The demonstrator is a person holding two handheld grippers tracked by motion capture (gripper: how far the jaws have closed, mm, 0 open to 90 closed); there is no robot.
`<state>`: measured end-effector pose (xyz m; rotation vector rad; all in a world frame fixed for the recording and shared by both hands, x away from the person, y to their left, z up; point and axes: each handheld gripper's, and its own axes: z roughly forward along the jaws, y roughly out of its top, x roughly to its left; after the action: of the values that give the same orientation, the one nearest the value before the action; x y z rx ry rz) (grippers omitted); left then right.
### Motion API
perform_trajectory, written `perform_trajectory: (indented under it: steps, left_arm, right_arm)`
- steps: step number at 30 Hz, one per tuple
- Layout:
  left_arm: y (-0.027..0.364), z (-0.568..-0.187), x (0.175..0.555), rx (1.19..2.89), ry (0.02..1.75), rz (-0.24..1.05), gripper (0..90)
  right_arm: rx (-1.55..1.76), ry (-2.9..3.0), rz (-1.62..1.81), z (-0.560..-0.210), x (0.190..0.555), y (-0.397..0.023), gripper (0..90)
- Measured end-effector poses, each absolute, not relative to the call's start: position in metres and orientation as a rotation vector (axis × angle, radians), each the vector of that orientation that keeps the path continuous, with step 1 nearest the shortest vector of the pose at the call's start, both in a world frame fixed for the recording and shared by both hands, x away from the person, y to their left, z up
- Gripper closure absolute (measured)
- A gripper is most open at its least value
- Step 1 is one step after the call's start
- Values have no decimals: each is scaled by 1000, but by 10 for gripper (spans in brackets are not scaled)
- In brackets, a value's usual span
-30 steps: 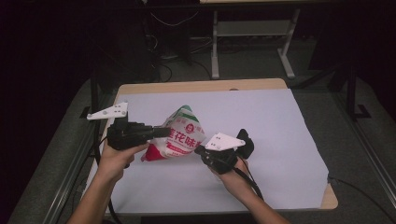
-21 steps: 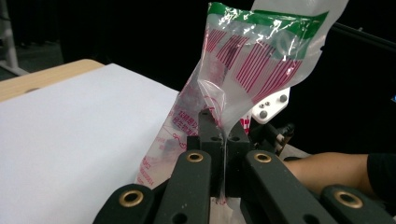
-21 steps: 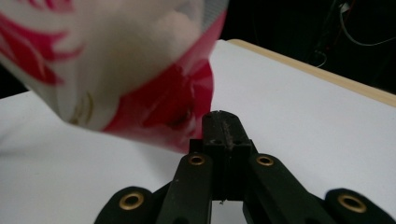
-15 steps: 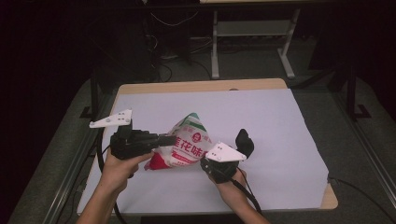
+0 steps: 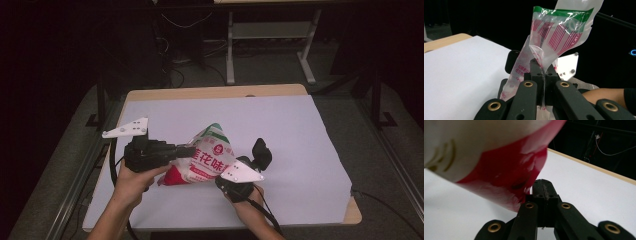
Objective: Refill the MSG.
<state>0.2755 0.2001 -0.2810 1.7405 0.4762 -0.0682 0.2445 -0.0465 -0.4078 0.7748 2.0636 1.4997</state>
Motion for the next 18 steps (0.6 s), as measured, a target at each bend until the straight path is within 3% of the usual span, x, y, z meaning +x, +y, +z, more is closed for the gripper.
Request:
perform_trajectory:
  steps: [18]
  left_arm:
    - [191,-277,288,1770,520,-73,900]
  right_arm:
    - [672,2077,1500,-417,236,-38,900]
